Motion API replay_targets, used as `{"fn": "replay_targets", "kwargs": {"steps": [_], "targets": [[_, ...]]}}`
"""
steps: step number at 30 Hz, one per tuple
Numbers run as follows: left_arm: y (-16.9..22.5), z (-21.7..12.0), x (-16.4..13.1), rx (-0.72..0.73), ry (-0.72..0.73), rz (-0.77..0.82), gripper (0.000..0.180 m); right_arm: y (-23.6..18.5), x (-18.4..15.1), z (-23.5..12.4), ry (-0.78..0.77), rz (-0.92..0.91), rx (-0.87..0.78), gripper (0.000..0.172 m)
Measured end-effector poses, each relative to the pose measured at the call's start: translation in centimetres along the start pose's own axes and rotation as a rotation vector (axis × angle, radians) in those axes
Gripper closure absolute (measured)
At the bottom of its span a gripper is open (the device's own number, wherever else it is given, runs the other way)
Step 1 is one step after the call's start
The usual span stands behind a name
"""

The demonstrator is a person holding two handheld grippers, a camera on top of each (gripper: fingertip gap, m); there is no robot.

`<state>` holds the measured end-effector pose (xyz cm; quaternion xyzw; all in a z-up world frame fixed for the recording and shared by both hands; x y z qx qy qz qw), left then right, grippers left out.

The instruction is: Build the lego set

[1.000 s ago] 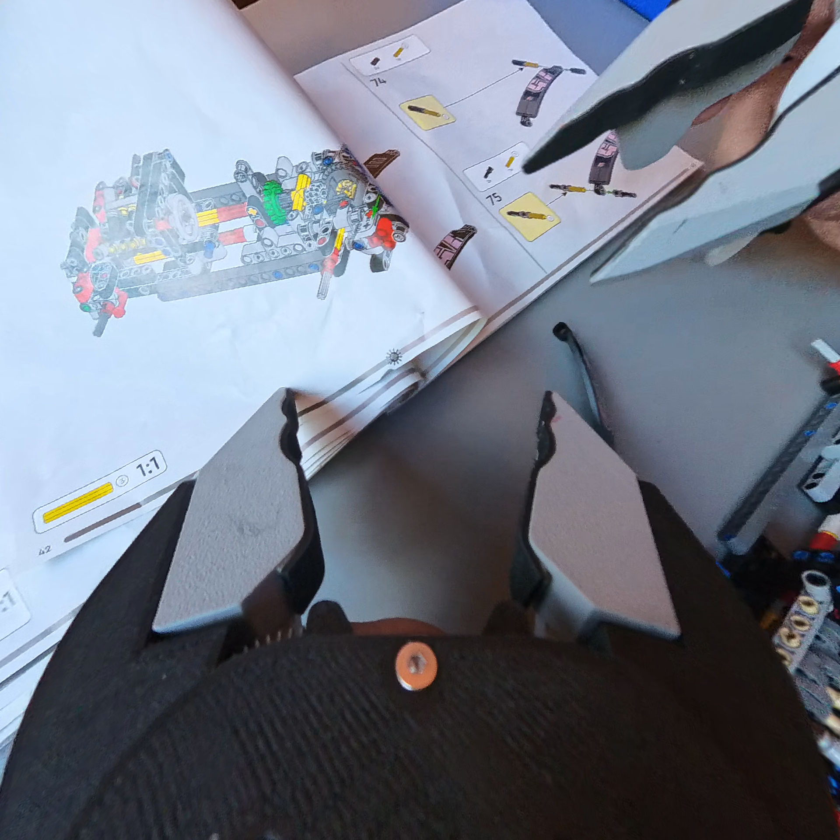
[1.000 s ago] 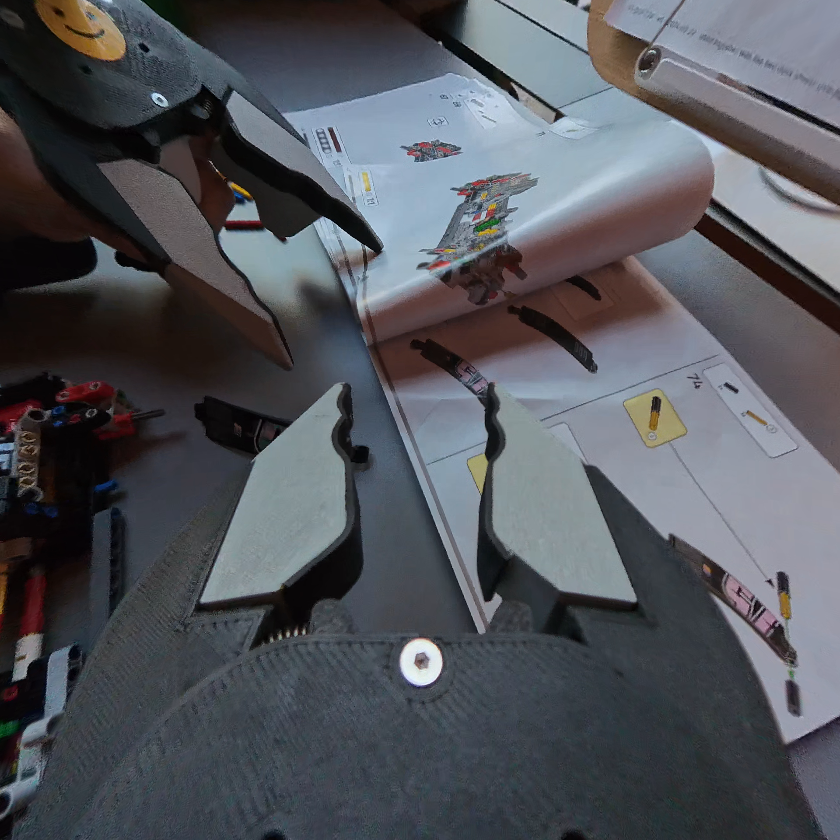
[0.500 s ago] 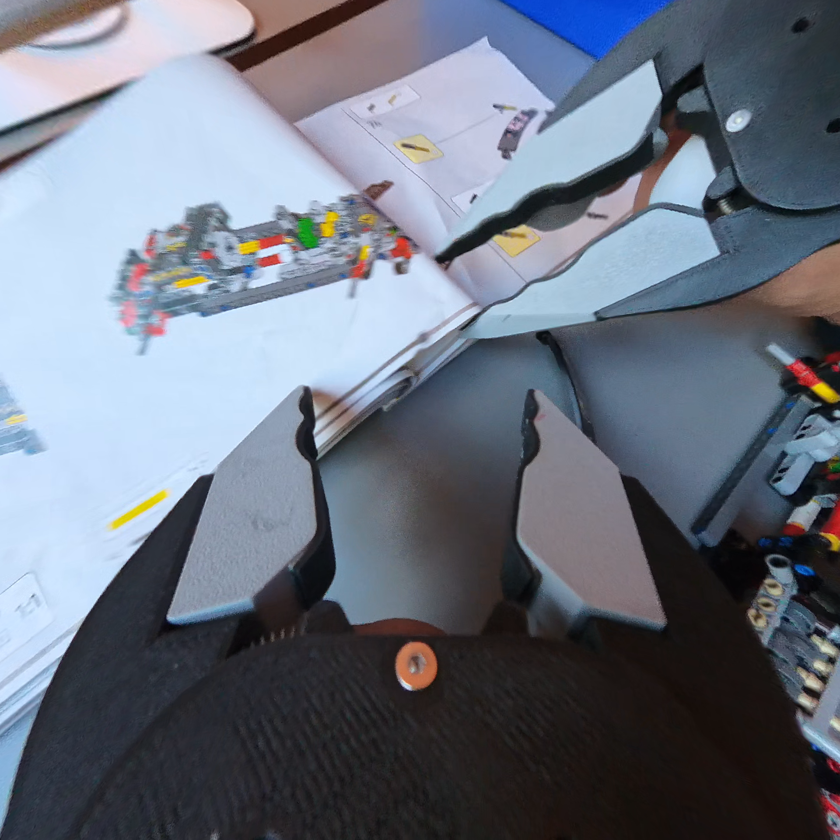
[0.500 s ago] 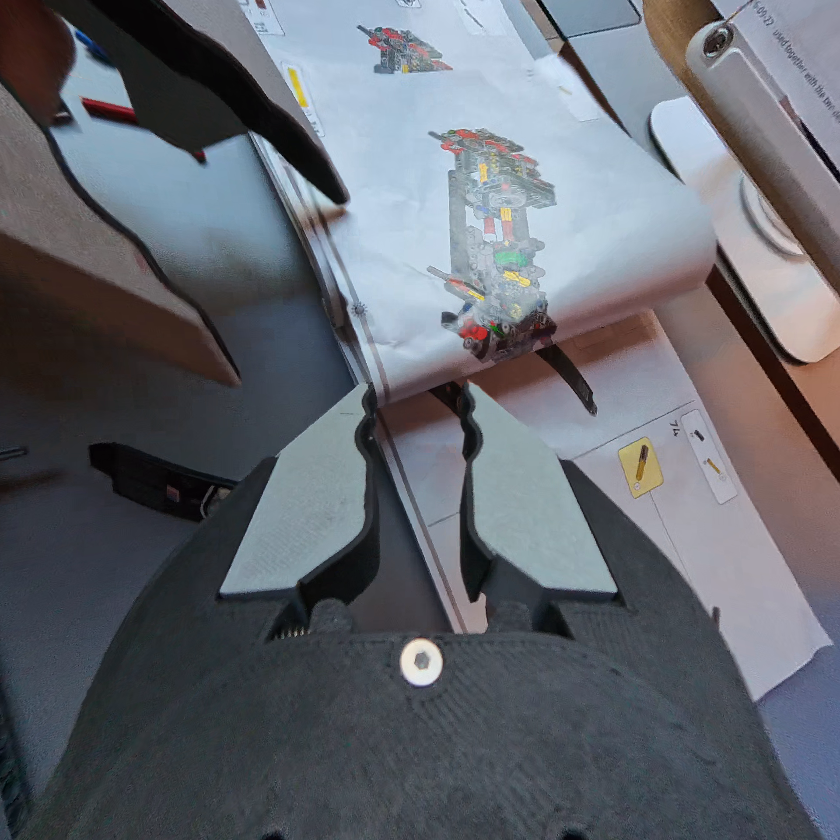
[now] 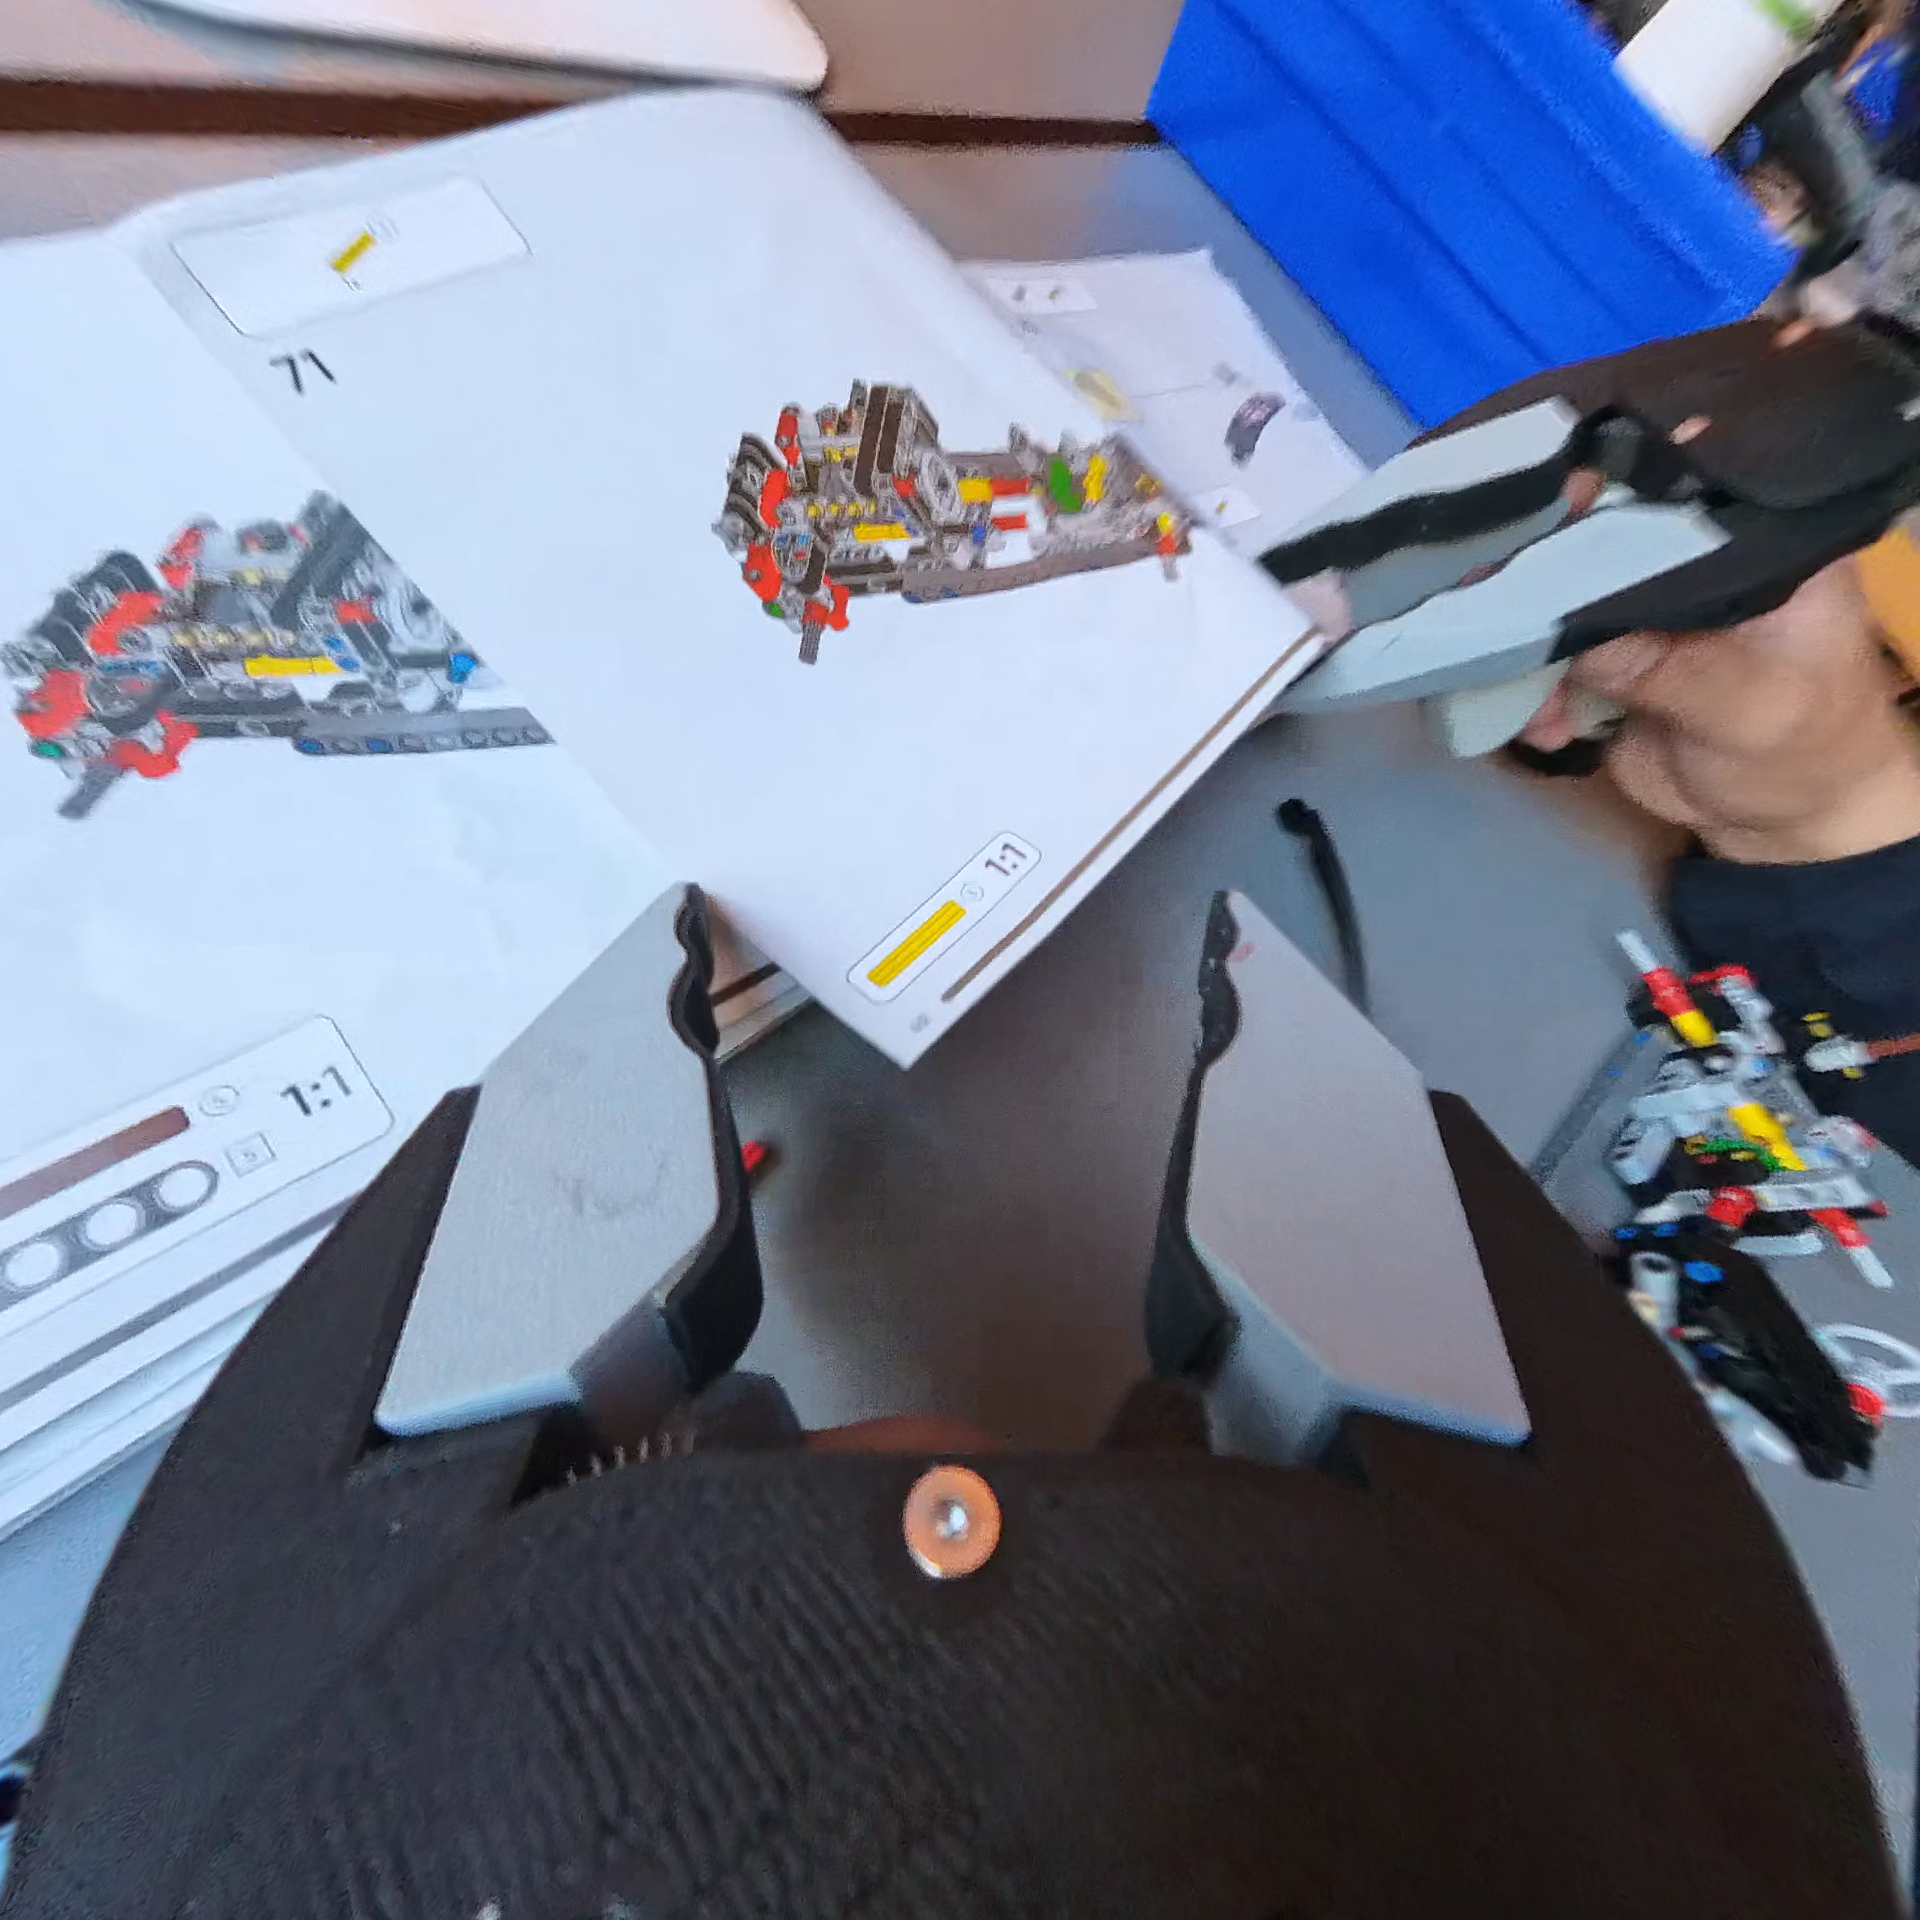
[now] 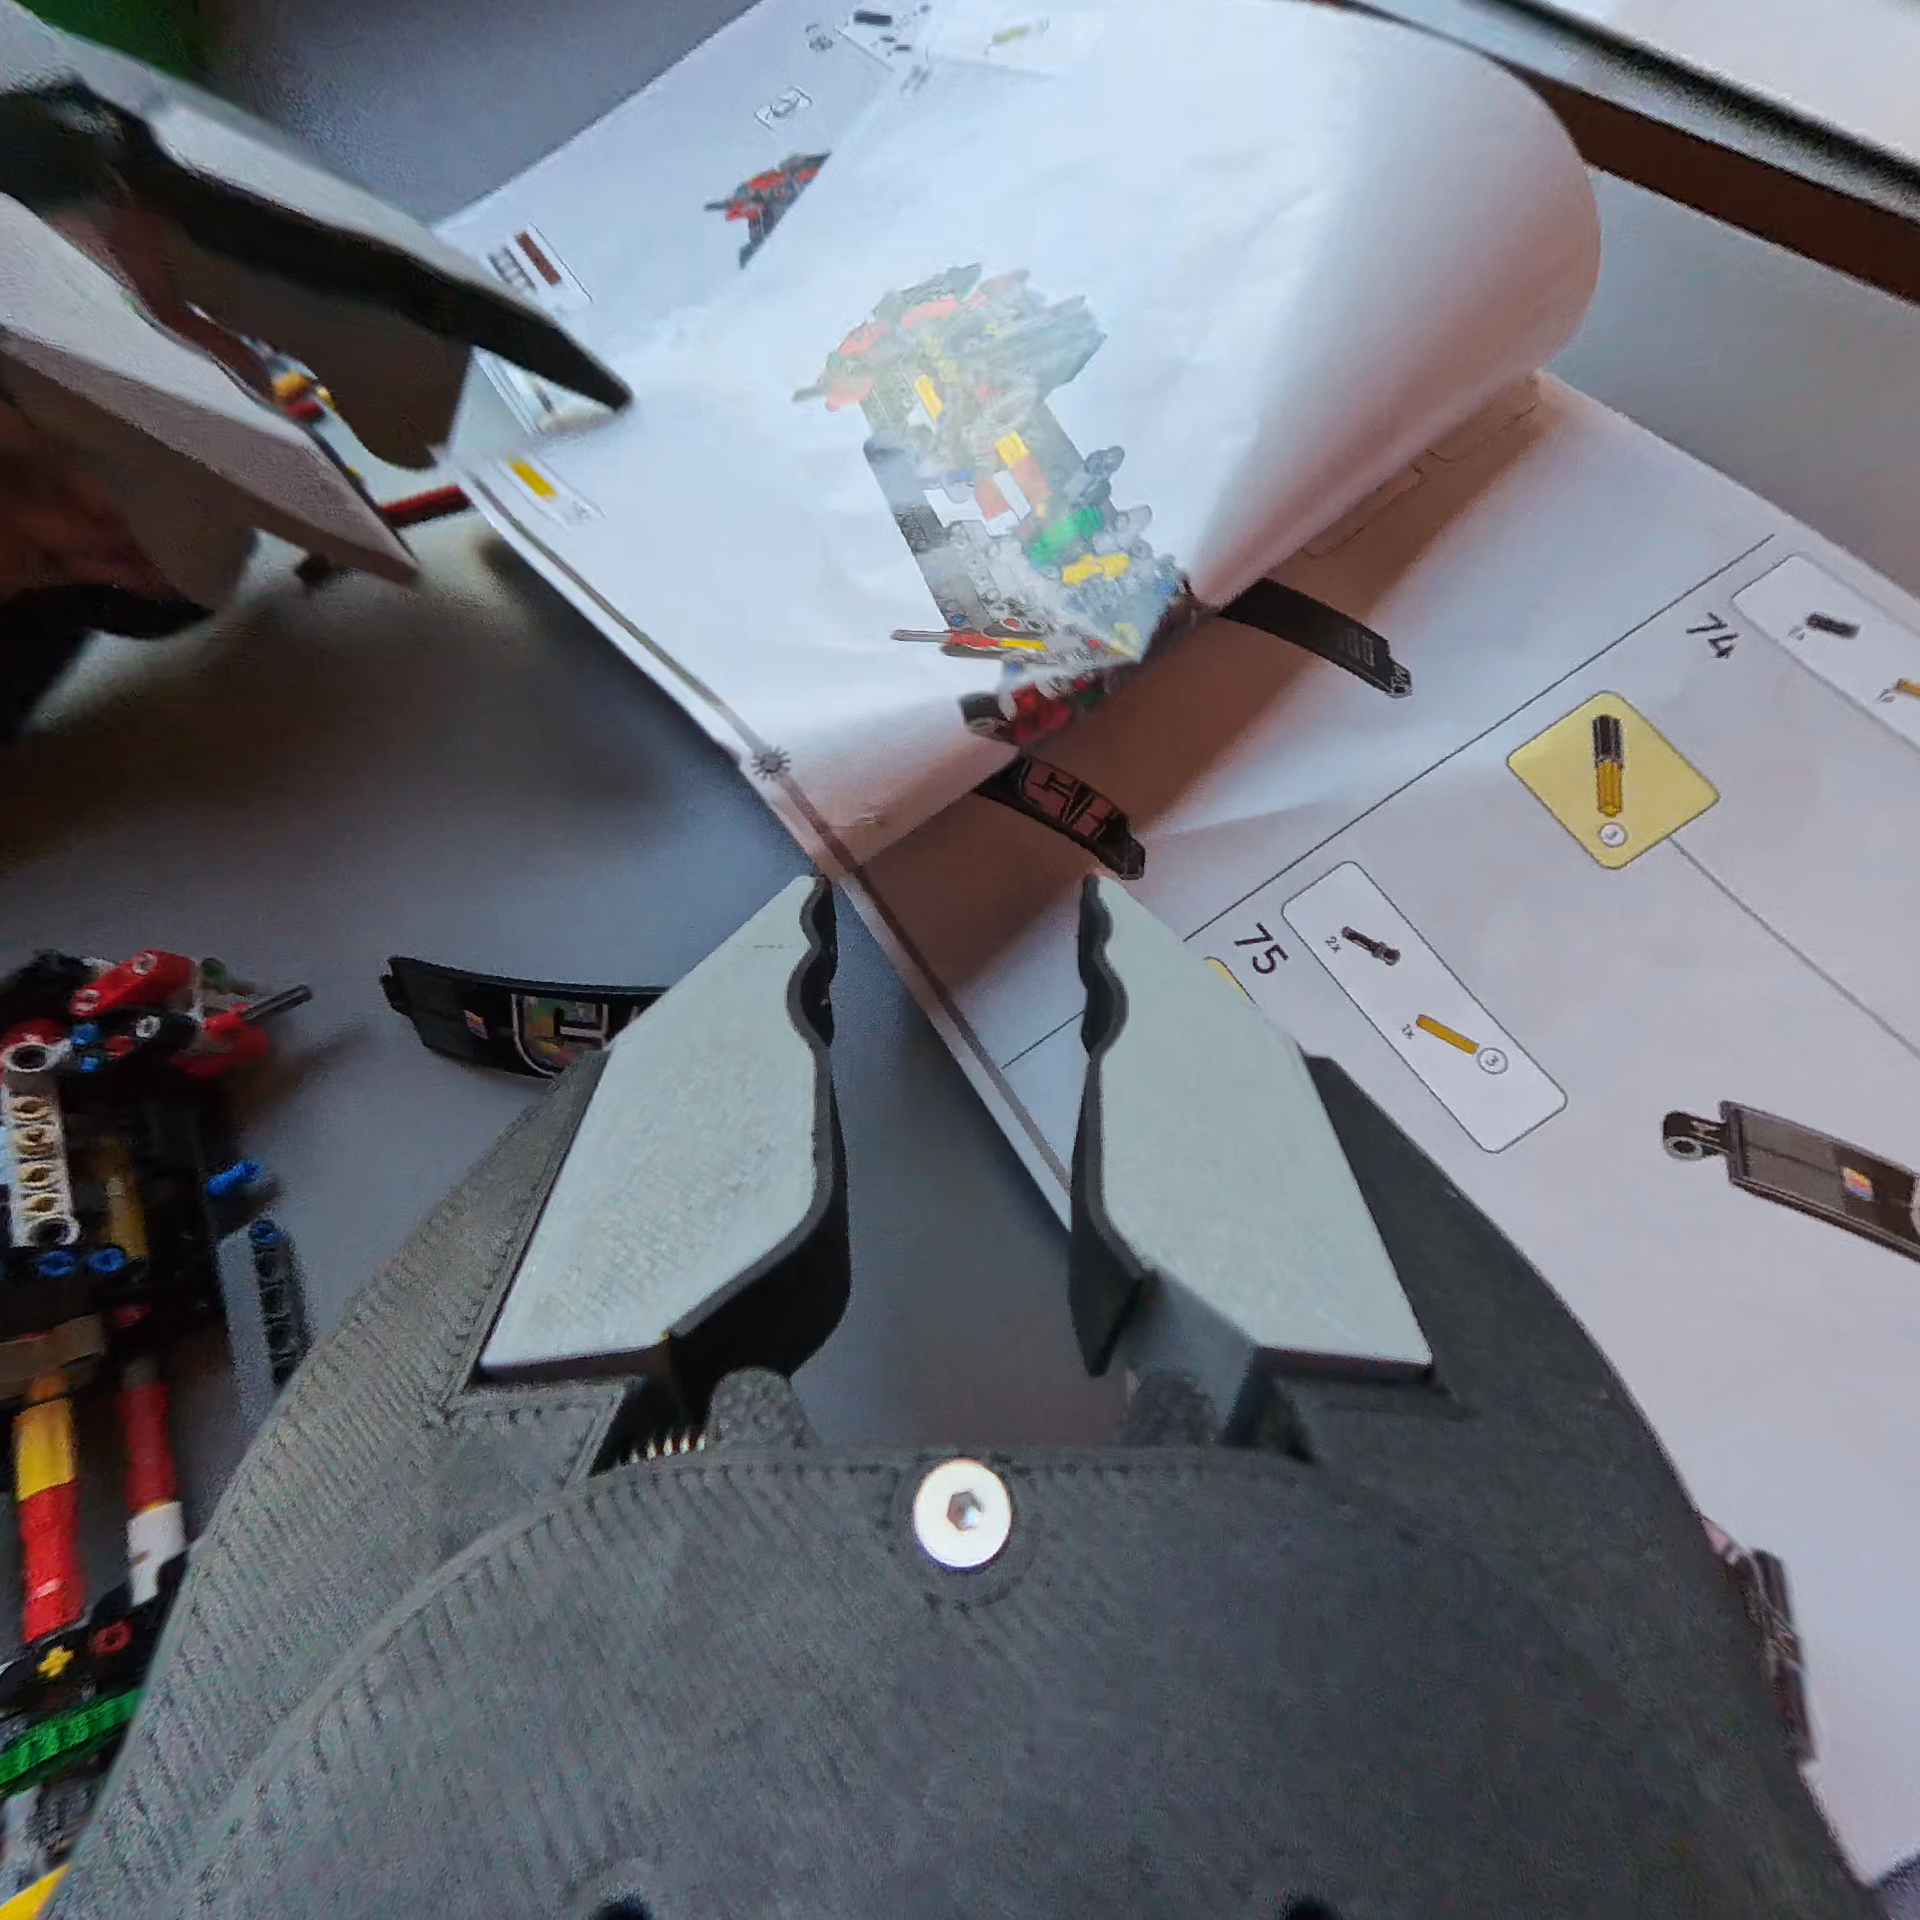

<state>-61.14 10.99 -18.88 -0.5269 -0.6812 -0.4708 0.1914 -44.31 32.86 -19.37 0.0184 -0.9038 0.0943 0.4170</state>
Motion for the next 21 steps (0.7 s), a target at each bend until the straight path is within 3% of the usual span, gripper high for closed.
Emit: {"fn": "replay_targets", "kwargs": {"steps": [9, 17, 21], "targets": [[0.8, -0.2, 0.2, 0.043, -0.025, 0.069, 0.085, 1.5, -0.3, -0.6, 0.003, 0.063, 0.046, 0.124], [-0.6, -0.1, -0.5, -0.009, -0.068, -0.06, 0.088, 3.1, -0.6, -1.5, 0.071, 0.163, 0.098, 0.132], [0.1, 0.7, 0.0, 0.001, -0.088, -0.041, 0.085, 2.6, 0.1, -2.1, 0.158, 0.129, 0.174, 0.122]]}}
Point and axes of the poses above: each gripper's, where its closed fingertips meet, z out along the fingers, x out of its top, y = z × x across the jaws, the point moved 10 cm from there along -z, back along the fingers, and after that the axes turned 6 degrees about -x, right-handed, at the moved point
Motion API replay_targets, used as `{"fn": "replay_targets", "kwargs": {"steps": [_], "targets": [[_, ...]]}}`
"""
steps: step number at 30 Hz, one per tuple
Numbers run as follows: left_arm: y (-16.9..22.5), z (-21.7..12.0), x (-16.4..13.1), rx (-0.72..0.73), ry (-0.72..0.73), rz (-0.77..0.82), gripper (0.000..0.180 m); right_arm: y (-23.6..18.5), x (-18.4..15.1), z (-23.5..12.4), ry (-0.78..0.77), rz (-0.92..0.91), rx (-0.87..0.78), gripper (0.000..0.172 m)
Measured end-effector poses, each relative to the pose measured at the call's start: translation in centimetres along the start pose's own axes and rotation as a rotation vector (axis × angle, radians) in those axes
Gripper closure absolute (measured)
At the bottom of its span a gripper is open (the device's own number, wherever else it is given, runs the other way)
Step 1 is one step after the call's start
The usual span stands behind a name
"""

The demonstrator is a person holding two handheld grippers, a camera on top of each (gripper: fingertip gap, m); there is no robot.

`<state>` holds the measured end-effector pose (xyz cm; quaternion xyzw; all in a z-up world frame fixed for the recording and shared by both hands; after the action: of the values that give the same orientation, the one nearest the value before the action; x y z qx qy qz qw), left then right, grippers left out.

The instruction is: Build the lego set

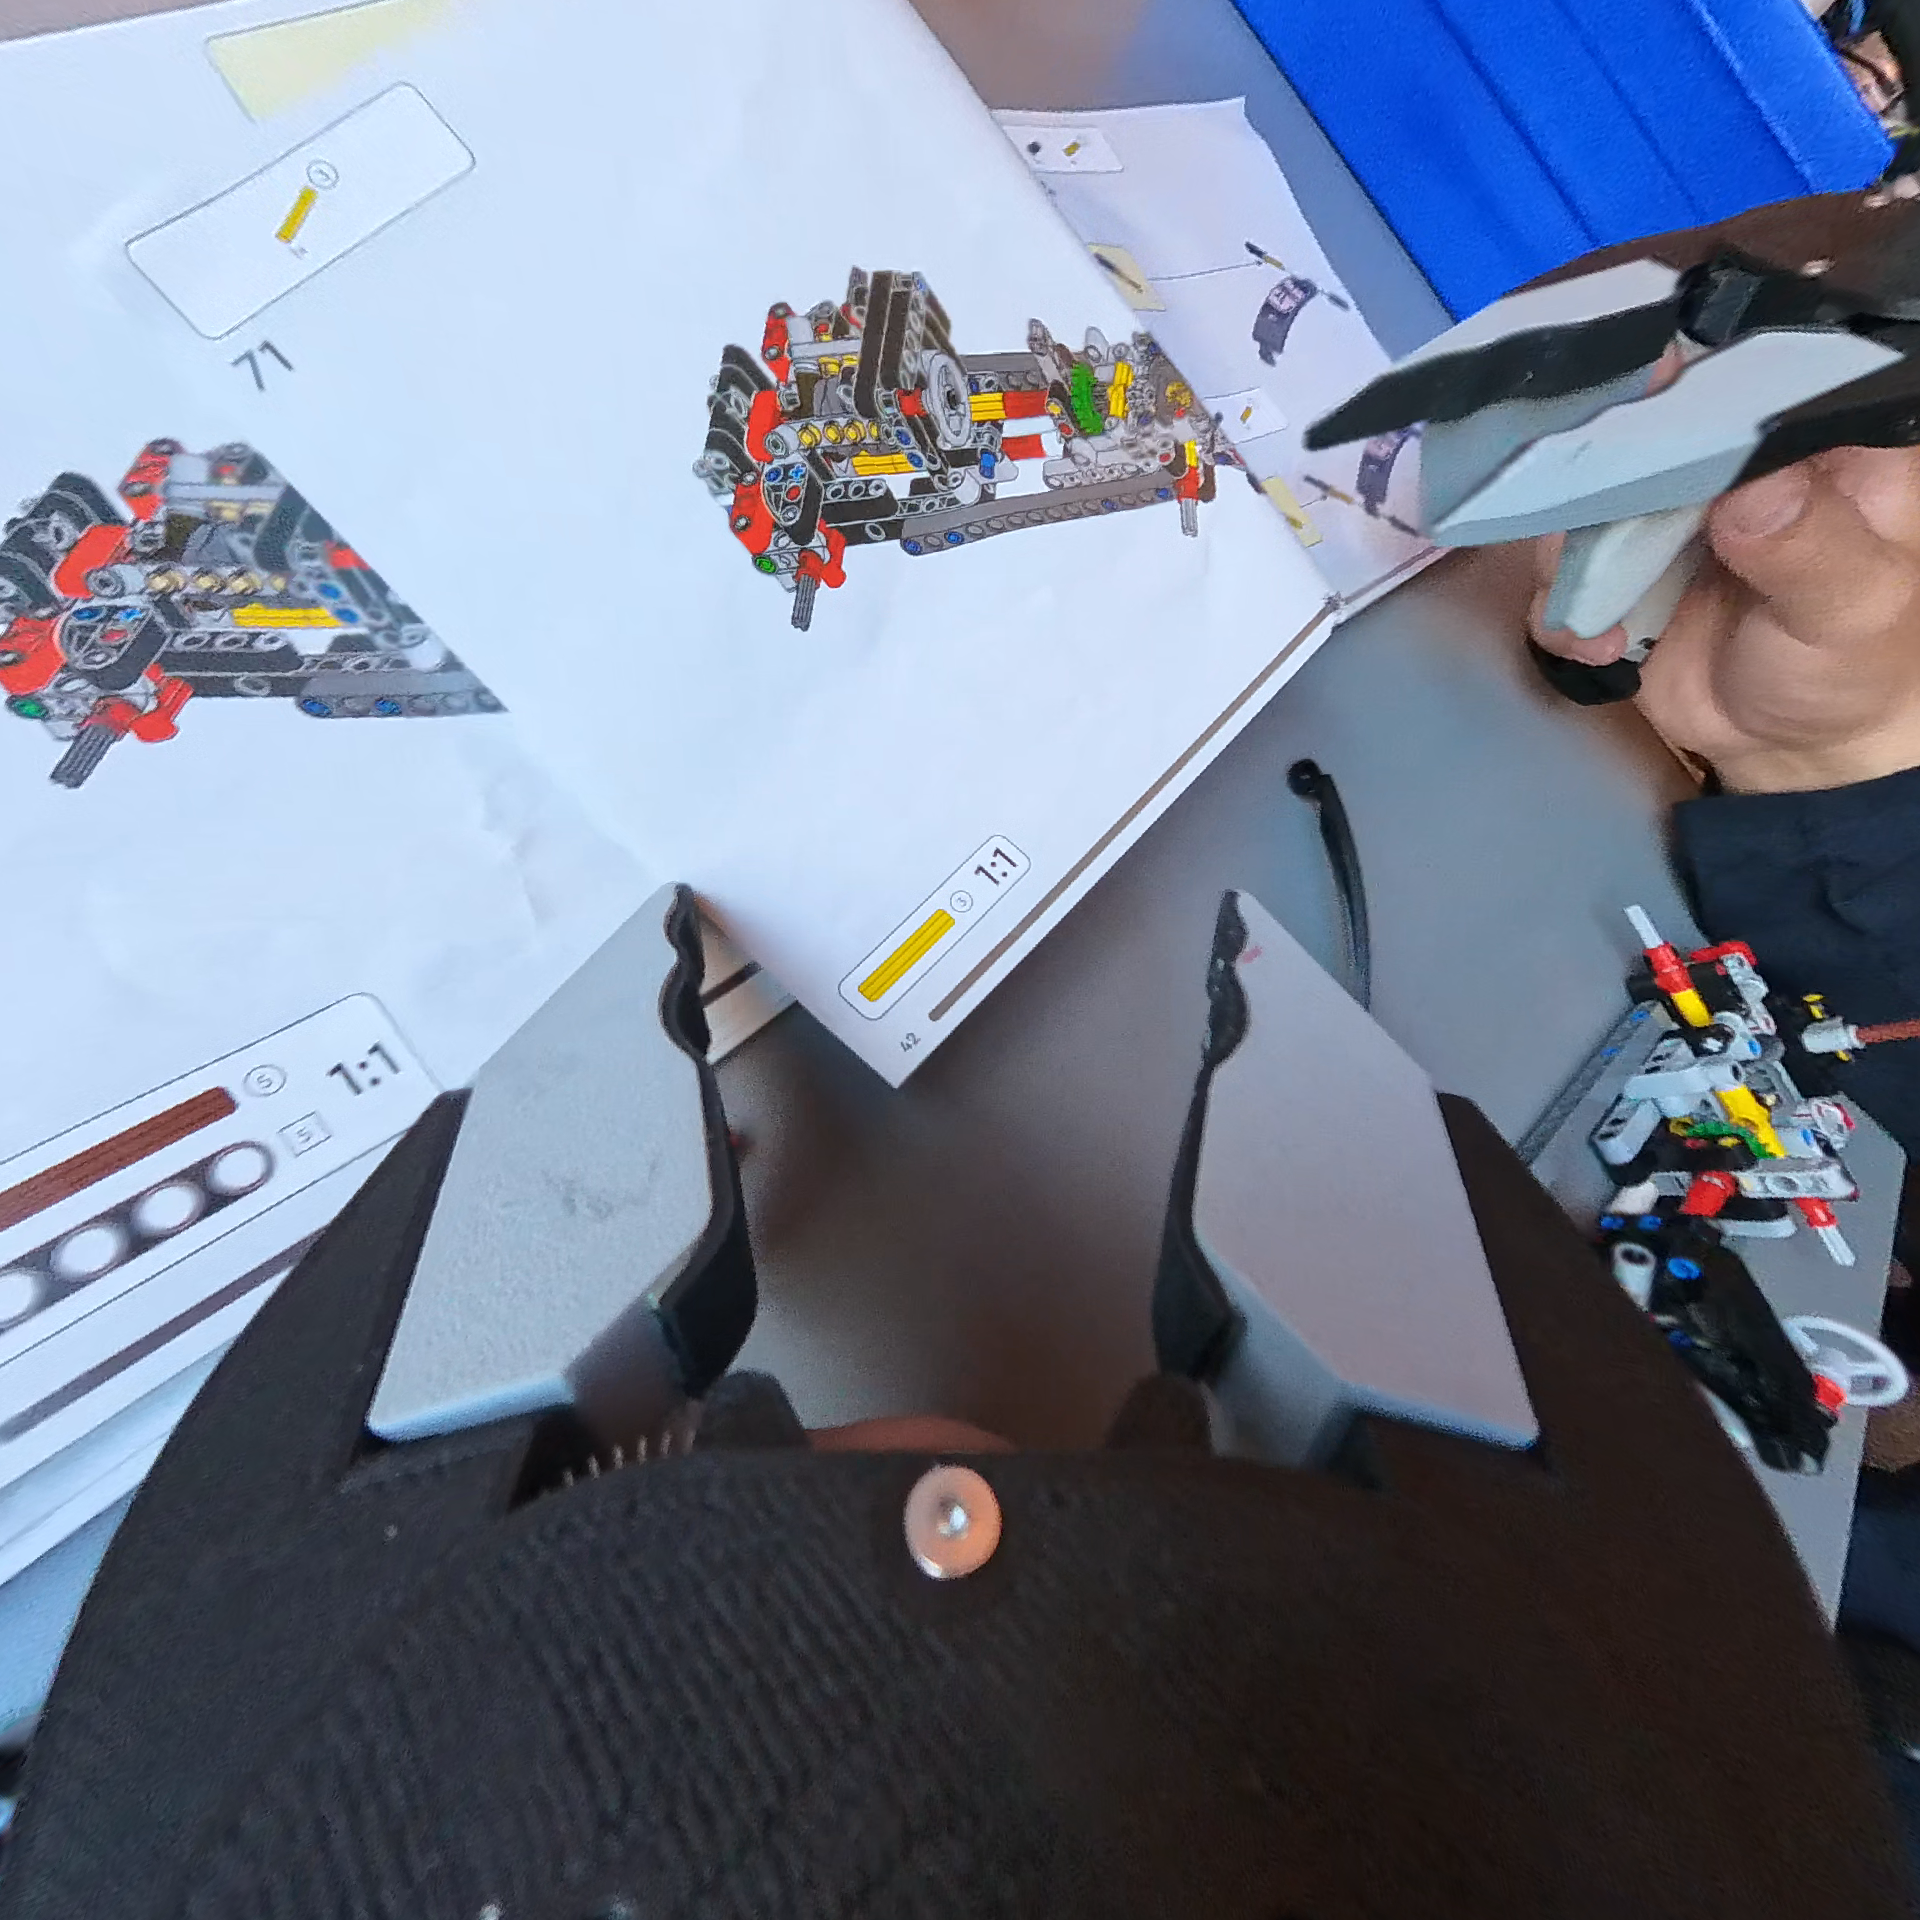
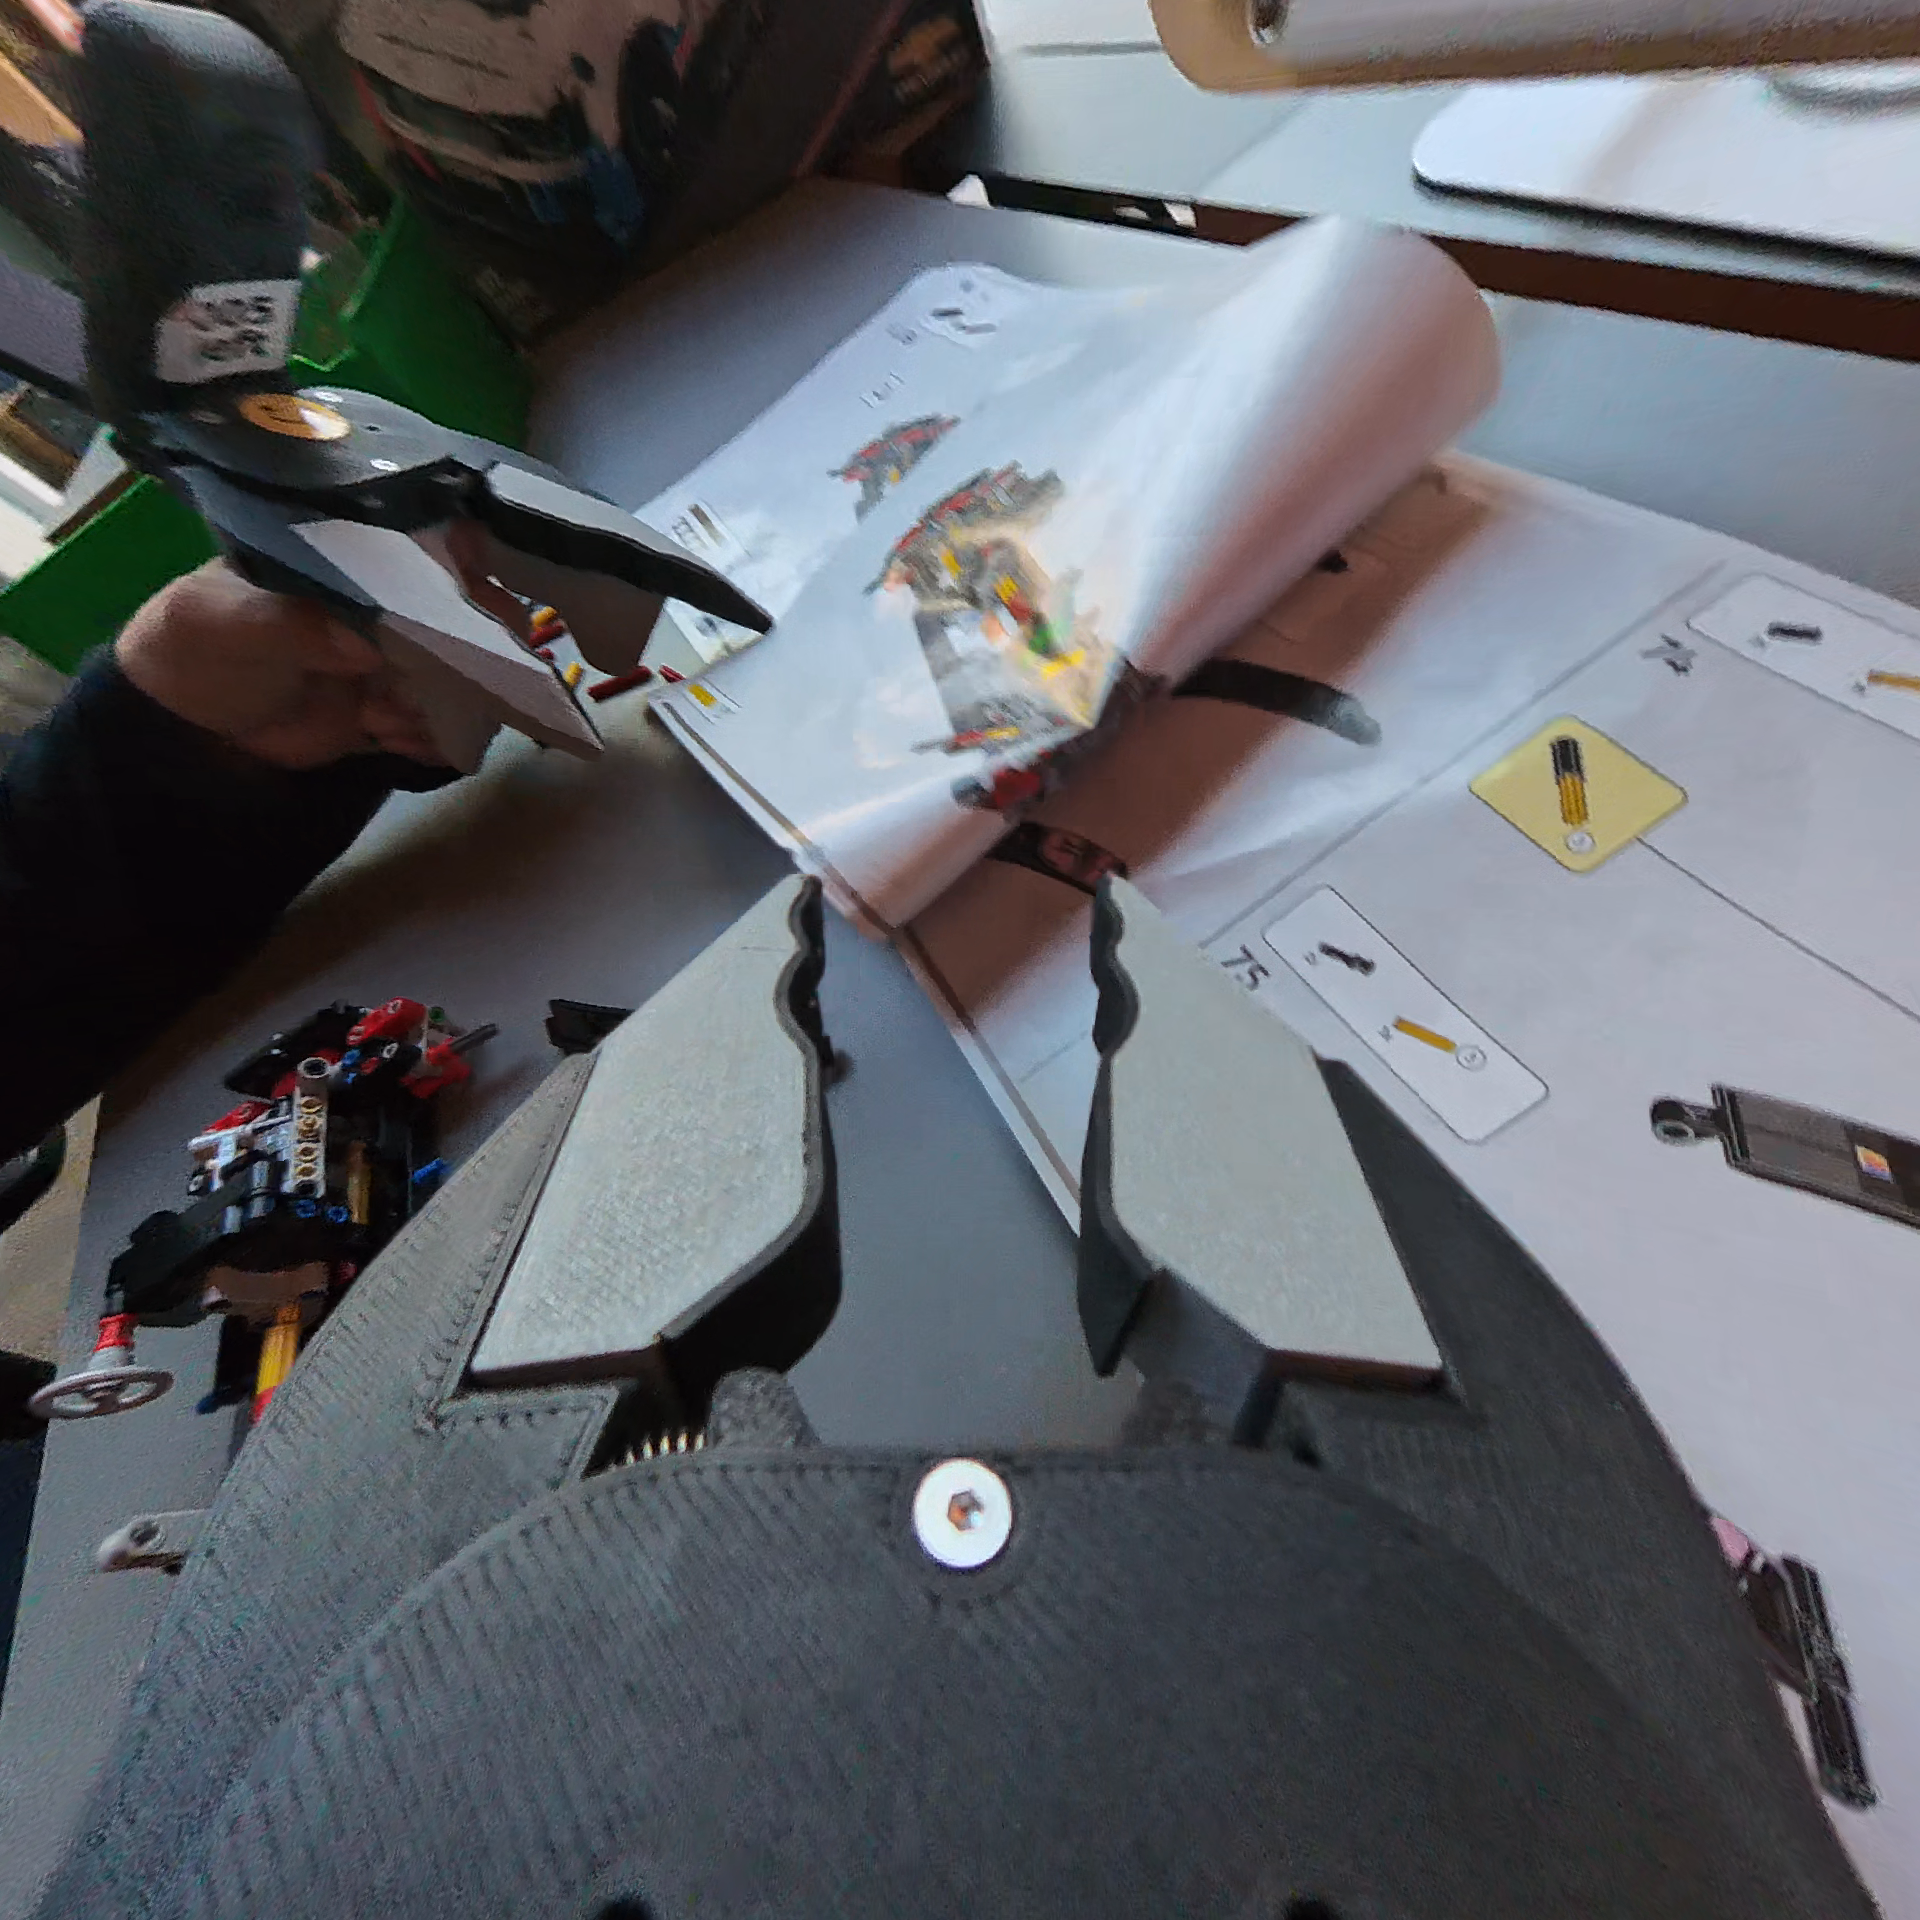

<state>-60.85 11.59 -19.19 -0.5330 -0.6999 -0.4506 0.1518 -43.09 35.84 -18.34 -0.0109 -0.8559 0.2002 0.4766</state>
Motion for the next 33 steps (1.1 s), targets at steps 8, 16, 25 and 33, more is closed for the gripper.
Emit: {"fn": "replay_targets", "kwargs": {"steps": [8, 16, 25, 33], "targets": [[0.8, 0.5, 0.0, 0.014, -0.006, 0.024, 0.079, -3.6, 0.3, 1.6, -0.067, -0.457, -0.239, 0.117], [0.5, -0.3, -0.1, 0.0, 0.042, 0.014, 0.086, -5.3, 0.0, 3.0, -0.114, -0.632, -0.399, 0.156], [0.2, -1.6, -0.2, 0.052, 0.083, 0.079, 0.09, -0.5, -1.1, -0.5, -0.111, -0.006, -0.118, 0.149], [3.2, -0.2, 0.3, 0.041, 0.082, 0.226, 0.092, 3.0, -1.2, -4.3, -0.028, 0.203, 0.042, 0.153]]}}
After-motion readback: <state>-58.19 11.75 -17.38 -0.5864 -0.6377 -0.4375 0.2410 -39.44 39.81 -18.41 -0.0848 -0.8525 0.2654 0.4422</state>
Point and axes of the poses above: each gripper's, where its closed fingertips meet, z out along the fingers, x out of its top, y = z × x across the jaws, the point moved 10 cm from there along -z, back along the fingers, and after that the axes turned 6 degrees about -x, right-handed, at the moved point
